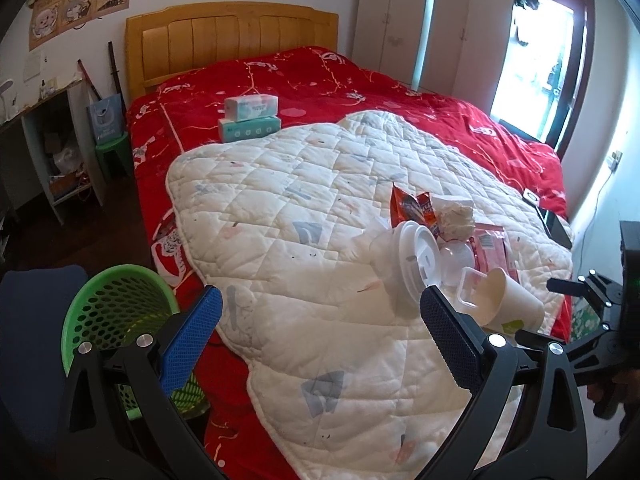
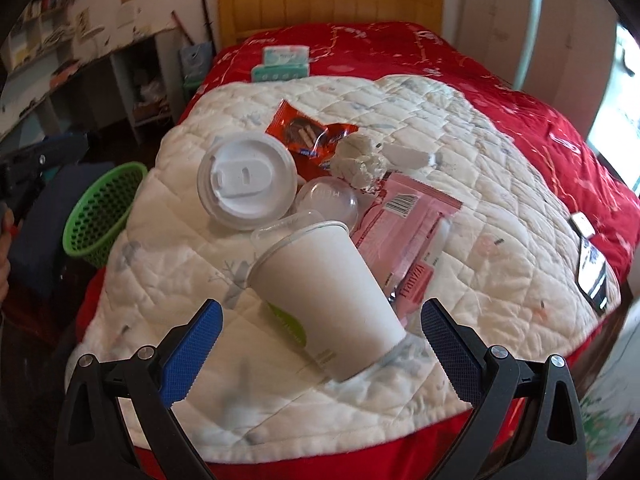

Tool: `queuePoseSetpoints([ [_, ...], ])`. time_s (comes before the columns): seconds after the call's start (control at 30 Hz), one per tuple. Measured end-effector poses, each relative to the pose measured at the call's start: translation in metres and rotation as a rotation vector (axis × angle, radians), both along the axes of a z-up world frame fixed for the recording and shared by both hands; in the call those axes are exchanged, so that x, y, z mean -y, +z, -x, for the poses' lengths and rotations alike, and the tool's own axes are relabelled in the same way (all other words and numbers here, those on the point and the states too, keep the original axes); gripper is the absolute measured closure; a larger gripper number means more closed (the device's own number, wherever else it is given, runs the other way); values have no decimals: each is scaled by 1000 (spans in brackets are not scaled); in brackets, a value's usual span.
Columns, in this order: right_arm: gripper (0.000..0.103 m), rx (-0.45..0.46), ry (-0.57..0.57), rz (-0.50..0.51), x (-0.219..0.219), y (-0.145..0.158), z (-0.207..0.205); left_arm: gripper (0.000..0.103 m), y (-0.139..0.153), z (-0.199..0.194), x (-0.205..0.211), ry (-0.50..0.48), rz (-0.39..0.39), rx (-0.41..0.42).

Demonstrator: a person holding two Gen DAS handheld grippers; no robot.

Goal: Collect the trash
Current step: 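Grasp the white paper cup with the right tool and lift it, then grasp the white cup lid with the left tool while the right tool holds the paper cup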

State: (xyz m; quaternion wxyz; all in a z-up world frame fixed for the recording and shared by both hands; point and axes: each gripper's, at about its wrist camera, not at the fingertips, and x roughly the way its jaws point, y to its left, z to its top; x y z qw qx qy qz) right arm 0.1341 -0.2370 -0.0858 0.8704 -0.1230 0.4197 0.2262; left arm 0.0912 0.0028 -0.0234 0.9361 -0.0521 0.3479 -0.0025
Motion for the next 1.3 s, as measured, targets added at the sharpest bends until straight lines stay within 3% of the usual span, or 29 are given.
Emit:
queuePoseSetpoints([
  [0.3, 8, -25, 159, 127, -16, -20, -22, 7, -7, -11, 4, -10, -4, -24],
  [0.37, 13, -29, 186, 162, -18, -23, -26, 7, -8, -13, 6, -13, -6, -29],
  [0.4, 23, -35, 199, 176, -19, -25, -27, 7, -9, -14, 5, -15, -5, -31],
  [0.5, 27, -53, 229, 219, -24, -31, -32, 7, -11, -17, 8, -26, -6, -38],
  [0.57, 35, -61, 253, 245, -27, -34, -32, 7, -13, -20, 10, -34, -1, -43],
  [0.93, 36, -113, 354, 389, -28, -11, -25, 8, -23, -24, 5, -47, 25, -53],
  [1.03, 36, -118, 388, 467, -28, -6, -17, 9, -25, -24, 4, -52, 39, -55],
  [1.17, 36, -112, 431, 585, -29, -4, -9, 9, -25, -22, 5, -61, 42, -51],
  [1.3, 36, -82, 455, 603, -36, 7, -6, 9, -24, -21, 4, -62, 58, -48],
])
